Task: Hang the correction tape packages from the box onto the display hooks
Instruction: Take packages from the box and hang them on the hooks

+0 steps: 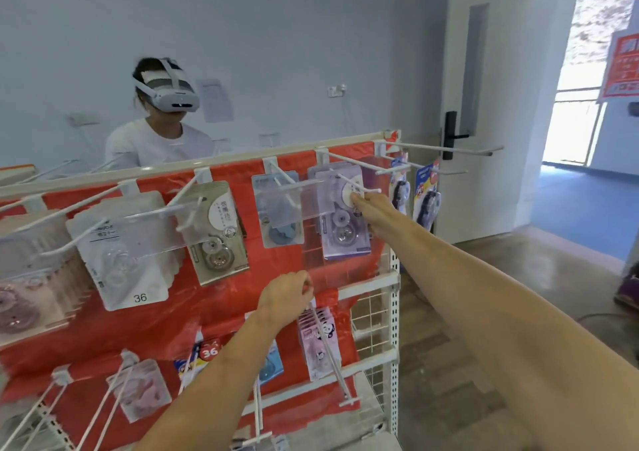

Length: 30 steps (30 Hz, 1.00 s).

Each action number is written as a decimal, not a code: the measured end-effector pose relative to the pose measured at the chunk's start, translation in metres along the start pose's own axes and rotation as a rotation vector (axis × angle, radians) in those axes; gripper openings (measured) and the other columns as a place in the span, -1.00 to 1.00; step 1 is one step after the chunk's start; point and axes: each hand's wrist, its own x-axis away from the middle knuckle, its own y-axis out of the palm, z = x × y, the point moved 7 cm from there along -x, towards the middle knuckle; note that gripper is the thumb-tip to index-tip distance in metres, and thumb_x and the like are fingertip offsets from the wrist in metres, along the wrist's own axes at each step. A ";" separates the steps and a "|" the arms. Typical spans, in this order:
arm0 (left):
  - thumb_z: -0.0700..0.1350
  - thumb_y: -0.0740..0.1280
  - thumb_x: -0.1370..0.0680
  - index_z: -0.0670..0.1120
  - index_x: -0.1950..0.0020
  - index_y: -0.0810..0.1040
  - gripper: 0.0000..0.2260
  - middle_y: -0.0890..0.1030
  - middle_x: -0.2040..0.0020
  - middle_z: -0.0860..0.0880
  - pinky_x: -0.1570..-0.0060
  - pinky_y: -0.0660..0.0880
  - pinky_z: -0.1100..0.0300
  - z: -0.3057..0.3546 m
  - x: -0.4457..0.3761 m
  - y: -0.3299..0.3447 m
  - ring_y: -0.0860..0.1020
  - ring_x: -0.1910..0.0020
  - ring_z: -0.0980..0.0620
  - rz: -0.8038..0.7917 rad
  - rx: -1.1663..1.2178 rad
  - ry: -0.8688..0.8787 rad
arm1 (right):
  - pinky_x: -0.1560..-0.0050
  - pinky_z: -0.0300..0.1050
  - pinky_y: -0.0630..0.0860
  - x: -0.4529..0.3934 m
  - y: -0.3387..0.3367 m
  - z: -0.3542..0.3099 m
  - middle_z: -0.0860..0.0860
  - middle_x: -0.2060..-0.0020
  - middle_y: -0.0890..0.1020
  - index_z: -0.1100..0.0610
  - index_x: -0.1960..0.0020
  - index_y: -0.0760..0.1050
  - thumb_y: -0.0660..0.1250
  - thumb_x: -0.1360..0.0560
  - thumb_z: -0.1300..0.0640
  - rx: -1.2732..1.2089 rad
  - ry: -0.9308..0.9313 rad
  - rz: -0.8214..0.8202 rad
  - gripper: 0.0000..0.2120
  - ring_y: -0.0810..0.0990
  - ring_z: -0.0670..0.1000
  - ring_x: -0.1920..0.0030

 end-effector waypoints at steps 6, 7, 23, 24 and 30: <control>-0.04 0.21 -0.59 -0.03 -0.16 0.54 -0.79 0.63 -0.10 0.00 -0.06 0.49 0.13 -0.012 -0.002 0.014 0.57 -0.09 -0.01 -0.030 0.000 -0.020 | 0.30 -0.17 0.37 -0.014 0.006 0.002 0.08 0.13 0.51 0.26 -0.23 0.49 0.22 -0.58 0.01 0.071 0.053 0.008 -0.63 0.47 0.05 0.14; -0.04 0.21 -0.59 -0.03 -0.16 0.54 -0.79 0.63 -0.10 0.00 -0.06 0.48 0.13 -0.013 -0.002 0.016 0.57 -0.09 -0.01 -0.035 -0.001 -0.018 | 0.29 -0.15 0.39 -0.014 0.005 0.002 0.08 0.12 0.50 0.26 -0.22 0.50 0.23 -0.57 0.02 0.073 0.066 0.032 -0.64 0.47 0.06 0.13; -0.05 0.23 -0.58 -0.09 -0.17 0.55 -0.77 0.61 -0.15 -0.09 -0.10 0.43 0.11 0.006 0.050 0.027 0.55 -0.14 -0.09 -0.289 -0.029 -0.045 | 0.00 0.00 0.57 0.074 0.009 0.073 0.19 -0.11 0.58 0.33 -0.22 0.48 0.30 -0.54 0.05 0.482 0.222 -0.250 -0.61 0.59 0.16 -0.08; -0.04 0.23 -0.58 -0.09 -0.17 0.55 -0.77 0.61 -0.16 -0.09 -0.11 0.44 0.11 0.008 0.060 0.024 0.54 -0.14 -0.09 -0.295 -0.042 -0.062 | -0.02 -0.04 0.58 0.085 0.011 0.077 0.15 -0.13 0.59 0.29 -0.23 0.48 0.36 -0.49 0.07 0.449 0.219 -0.305 -0.60 0.59 0.14 -0.11; -0.03 0.23 -0.58 -0.07 -0.23 0.52 -0.74 0.55 -0.26 -0.08 -0.16 0.42 0.13 0.011 0.125 -0.008 0.50 -0.22 -0.08 -0.324 -0.132 -0.170 | -0.19 -0.08 0.45 0.153 0.022 0.067 0.16 -0.25 0.53 0.27 -0.29 0.48 0.22 -0.58 0.17 0.933 0.024 -0.404 -0.68 0.53 0.13 -0.22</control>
